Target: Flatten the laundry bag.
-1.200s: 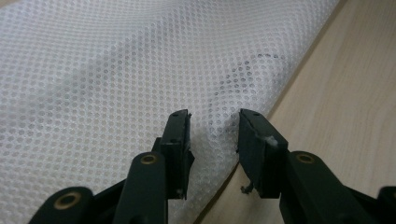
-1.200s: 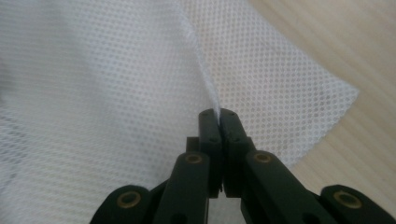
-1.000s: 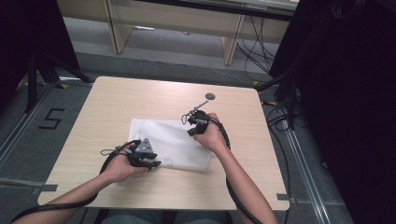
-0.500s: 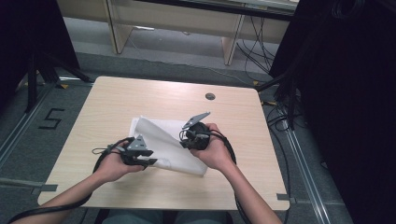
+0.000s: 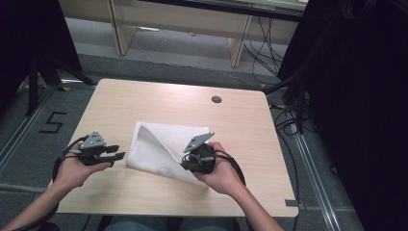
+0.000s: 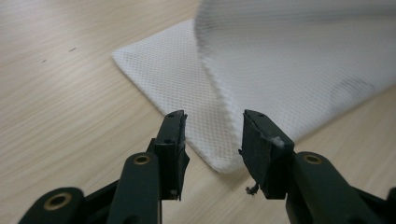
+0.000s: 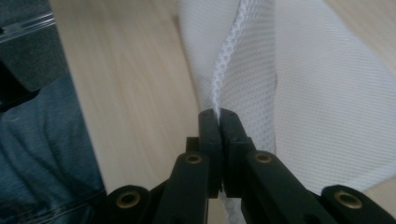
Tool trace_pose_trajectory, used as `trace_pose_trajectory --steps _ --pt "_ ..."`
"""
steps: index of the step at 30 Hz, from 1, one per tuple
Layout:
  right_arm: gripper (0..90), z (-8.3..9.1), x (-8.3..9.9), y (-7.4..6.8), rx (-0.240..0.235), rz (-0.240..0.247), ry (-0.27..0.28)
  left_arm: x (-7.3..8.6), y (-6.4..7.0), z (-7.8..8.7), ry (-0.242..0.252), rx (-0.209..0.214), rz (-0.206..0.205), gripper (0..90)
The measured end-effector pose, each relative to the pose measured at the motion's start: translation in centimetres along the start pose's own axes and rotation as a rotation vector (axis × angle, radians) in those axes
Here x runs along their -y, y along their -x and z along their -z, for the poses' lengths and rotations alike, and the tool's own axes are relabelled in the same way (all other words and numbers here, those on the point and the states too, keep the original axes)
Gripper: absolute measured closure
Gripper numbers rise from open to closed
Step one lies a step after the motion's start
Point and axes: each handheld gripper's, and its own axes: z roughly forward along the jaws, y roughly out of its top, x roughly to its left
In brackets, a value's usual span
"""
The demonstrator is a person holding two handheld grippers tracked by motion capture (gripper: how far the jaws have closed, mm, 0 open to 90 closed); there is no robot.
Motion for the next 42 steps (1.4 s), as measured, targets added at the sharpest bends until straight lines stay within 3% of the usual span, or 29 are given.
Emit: trace_pose_trajectory --steps 7,10,12,15,18,22,23,26,31,32,34,36,38,39,40,42 --pt "89.5 -0.9 1.9 -2.4 -0.108 0.06 -0.046 0.0 -0.4 -0.1 0.008 -0.007 0.017 57.6" --pt "89.3 -1.4 2.5 -3.0 -0.133 0.071 -0.071 0.1 -0.4 -0.1 0.003 -0.02 0.023 57.4" --pt "89.3 -2.0 3.3 -3.8 -0.16 0.082 -0.114 0.2 -0.3 -0.3 0.008 -0.02 0.038 57.1" --pt "89.2 -2.5 4.0 -4.5 -0.187 0.084 -0.152 0.2 -0.4 -0.3 0.0 -0.012 0.016 56.9" --pt "89.0 -2.8 4.5 -4.8 -0.196 0.081 -0.168 0.1 -0.2 -0.3 0.009 -0.018 0.019 56.6" --pt "88.1 -3.9 5.4 -4.8 -0.18 0.071 -0.215 0.0 0.4 -0.6 0.004 0.015 -0.024 56.0" --pt "87.8 -4.2 5.5 -4.7 -0.19 0.078 -0.227 -0.1 0.7 -0.9 0.017 0.027 -0.016 55.7" --pt "86.9 -4.6 5.6 -4.6 -0.181 0.061 -0.242 -0.2 1.1 -1.1 0.007 0.047 -0.04 55.1" --pt "84.4 -5.1 5.5 -4.4 -0.149 0.047 -0.242 -0.4 2.8 -2.3 -0.007 0.1 -0.083 54.2" --pt "79.6 -5.5 5.4 -4.3 -0.118 0.05 -0.247 -0.6 3.4 -2.6 -0.027 0.121 -0.109 54.0" --pt "77.1 -5.5 5.3 -4.4 -0.101 0.049 -0.254 -0.6 3.7 -2.8 -0.024 0.125 -0.117 53.8" --pt "63.0 -5.3 5.0 -4.5 -0.127 0.03 -0.21 -0.5 4.4 -2.9 -0.034 0.143 -0.149 52.9" --pt "61.0 -4.9 4.9 -4.5 -0.144 0.014 -0.19 -0.3 4.8 -3.0 -0.026 0.156 -0.127 52.8" --pt "58.3 -3.7 4.7 -4.1 -0.17 0.002 -0.132 -0.3 5.0 -2.8 -0.051 0.173 -0.148 52.8" --pt "57.0 -2.9 4.6 -4.0 -0.172 -0.026 -0.117 -0.2 5.1 -2.8 -0.042 0.171 -0.165 52.9" --pt "55.8 -2.3 4.6 -3.6 -0.152 -0.027 -0.085 -0.2 5.2 -2.6 -0.05 0.174 -0.158 53.2"
